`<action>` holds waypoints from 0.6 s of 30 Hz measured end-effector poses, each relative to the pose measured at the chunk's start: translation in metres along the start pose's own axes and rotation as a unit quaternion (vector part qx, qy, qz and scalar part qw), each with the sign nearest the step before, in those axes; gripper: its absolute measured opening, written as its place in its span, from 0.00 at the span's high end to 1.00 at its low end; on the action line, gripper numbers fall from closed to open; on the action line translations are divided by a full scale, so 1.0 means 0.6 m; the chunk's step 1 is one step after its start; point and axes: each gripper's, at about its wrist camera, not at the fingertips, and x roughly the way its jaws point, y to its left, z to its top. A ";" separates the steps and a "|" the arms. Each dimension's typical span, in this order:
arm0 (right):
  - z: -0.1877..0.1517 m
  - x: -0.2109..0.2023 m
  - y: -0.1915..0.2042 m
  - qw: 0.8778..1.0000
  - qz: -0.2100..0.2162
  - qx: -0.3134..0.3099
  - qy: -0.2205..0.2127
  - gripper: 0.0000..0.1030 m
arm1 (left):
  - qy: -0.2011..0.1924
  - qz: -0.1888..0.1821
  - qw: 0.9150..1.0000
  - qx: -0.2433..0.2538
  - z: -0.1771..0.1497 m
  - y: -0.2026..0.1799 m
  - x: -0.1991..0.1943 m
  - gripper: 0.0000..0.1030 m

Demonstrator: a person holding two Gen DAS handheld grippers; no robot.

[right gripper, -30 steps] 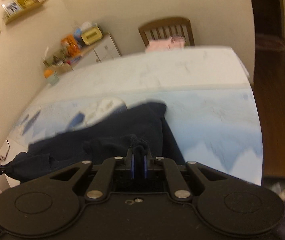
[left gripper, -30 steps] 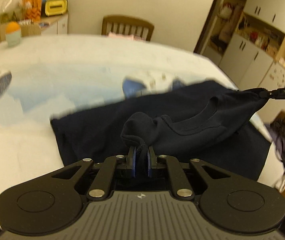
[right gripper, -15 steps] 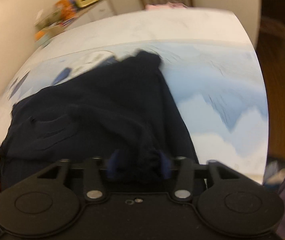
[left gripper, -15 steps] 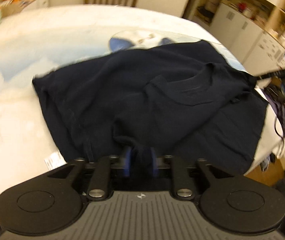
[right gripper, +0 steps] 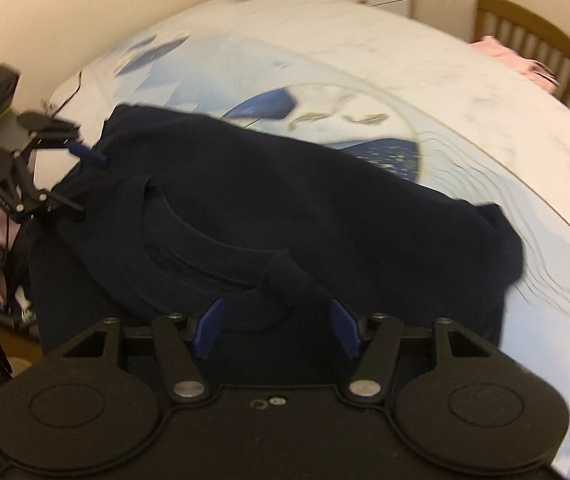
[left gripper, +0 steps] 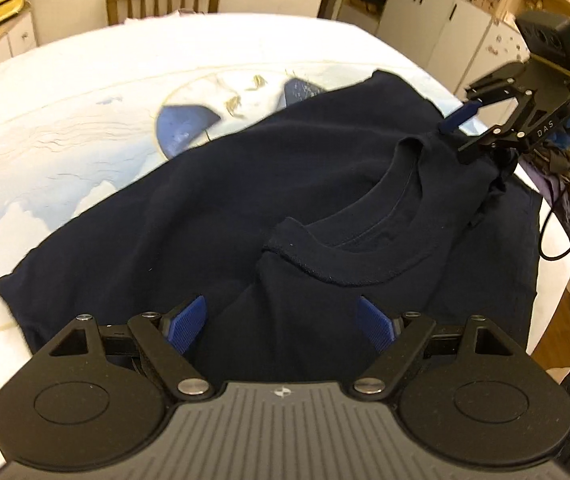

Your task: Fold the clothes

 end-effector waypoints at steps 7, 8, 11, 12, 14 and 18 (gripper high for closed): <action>0.007 0.031 -0.005 1.000 0.020 -0.017 0.014 0.00 | 0.002 -0.018 1.000 -0.006 -0.002 -0.010 0.006 0.71; 0.005 0.029 -0.002 0.999 0.022 -0.020 0.016 0.00 | -0.001 -0.014 1.000 -0.003 -0.005 -0.013 0.003 0.75; -0.008 0.008 0.002 1.000 0.021 -0.021 0.006 0.00 | -0.018 -0.010 1.000 0.002 -0.011 -0.022 -0.010 0.90; -0.013 -0.004 0.006 1.000 0.018 -0.021 -0.003 0.00 | -0.025 -0.008 1.000 0.004 -0.014 -0.025 -0.017 0.91; -0.026 -0.034 0.020 0.999 0.015 -0.023 -0.023 0.00 | -0.038 -0.012 0.999 0.009 -0.021 -0.037 -0.034 0.93; -0.068 -0.098 0.059 0.999 0.016 -0.022 -0.044 0.00 | -0.050 -0.038 0.998 0.022 -0.050 -0.068 -0.075 0.95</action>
